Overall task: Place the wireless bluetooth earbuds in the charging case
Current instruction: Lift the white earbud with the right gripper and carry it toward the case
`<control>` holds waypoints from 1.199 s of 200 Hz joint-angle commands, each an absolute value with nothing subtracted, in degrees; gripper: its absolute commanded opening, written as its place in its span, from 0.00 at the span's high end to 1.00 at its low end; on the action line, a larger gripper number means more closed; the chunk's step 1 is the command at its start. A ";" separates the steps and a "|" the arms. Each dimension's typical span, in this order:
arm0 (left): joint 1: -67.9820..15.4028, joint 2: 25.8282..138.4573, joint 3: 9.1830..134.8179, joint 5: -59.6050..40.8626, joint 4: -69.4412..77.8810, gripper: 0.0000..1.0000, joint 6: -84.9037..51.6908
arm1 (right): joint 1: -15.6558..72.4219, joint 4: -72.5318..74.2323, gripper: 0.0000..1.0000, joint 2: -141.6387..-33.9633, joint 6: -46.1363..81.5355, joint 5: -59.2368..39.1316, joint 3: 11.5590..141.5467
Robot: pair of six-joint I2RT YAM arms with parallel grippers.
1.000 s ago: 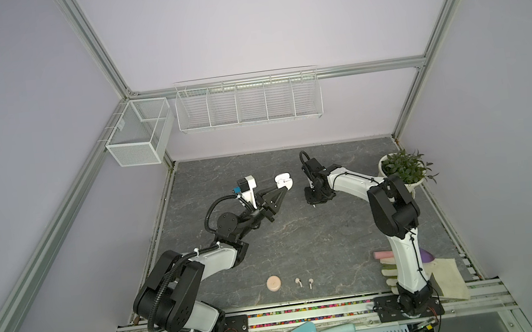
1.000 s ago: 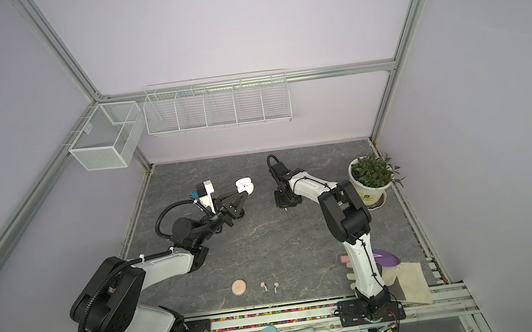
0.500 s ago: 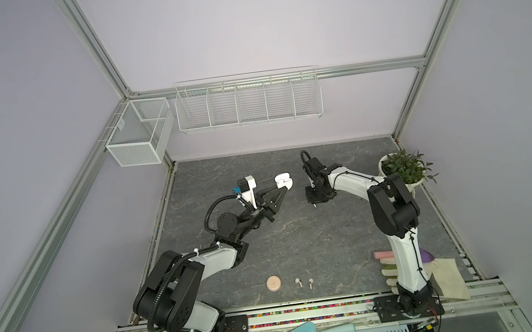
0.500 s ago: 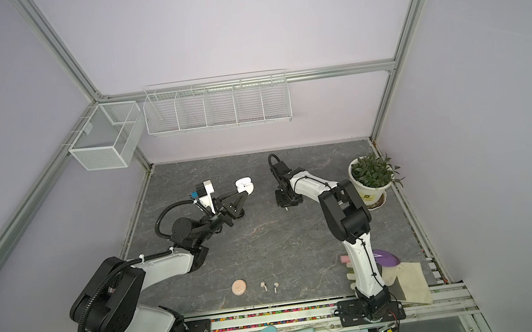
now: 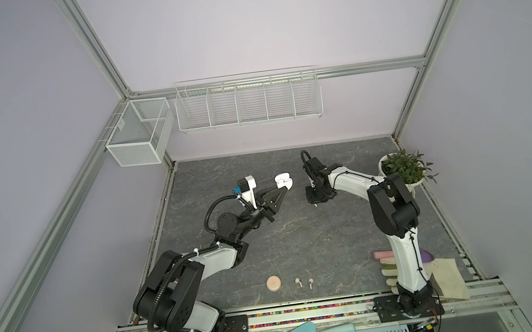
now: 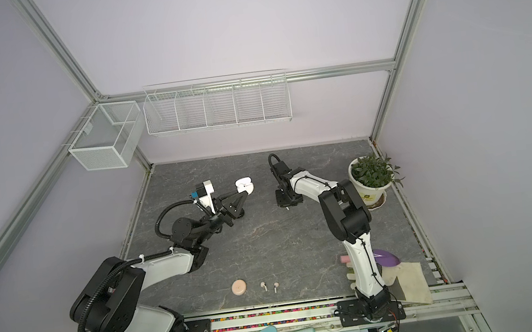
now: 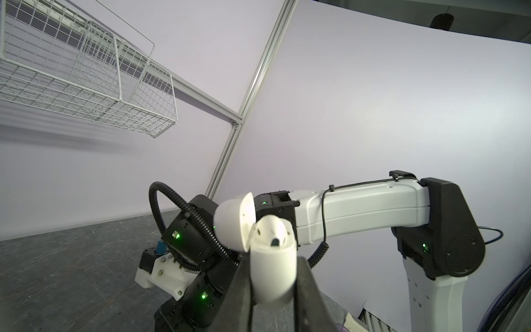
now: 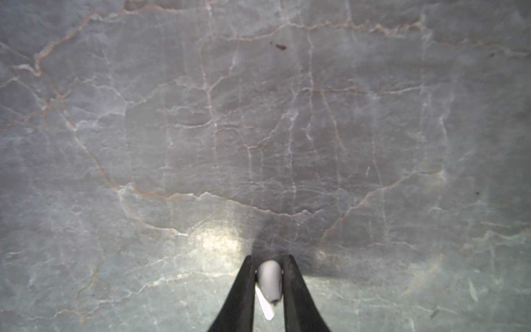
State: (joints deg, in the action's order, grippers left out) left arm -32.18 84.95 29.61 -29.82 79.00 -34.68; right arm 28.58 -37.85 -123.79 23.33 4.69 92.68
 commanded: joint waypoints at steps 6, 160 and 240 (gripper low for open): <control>-31.82 84.20 29.11 -30.01 81.21 1.00 -34.19 | 28.54 -39.71 0.80 -123.67 23.74 4.14 92.04; -31.82 83.69 29.18 -29.57 81.20 1.00 -35.86 | 28.32 -36.06 0.80 -114.56 26.62 1.76 87.70; -31.82 83.94 30.49 -30.18 81.22 1.00 -37.95 | 29.01 -31.37 0.80 -101.37 30.05 1.14 81.82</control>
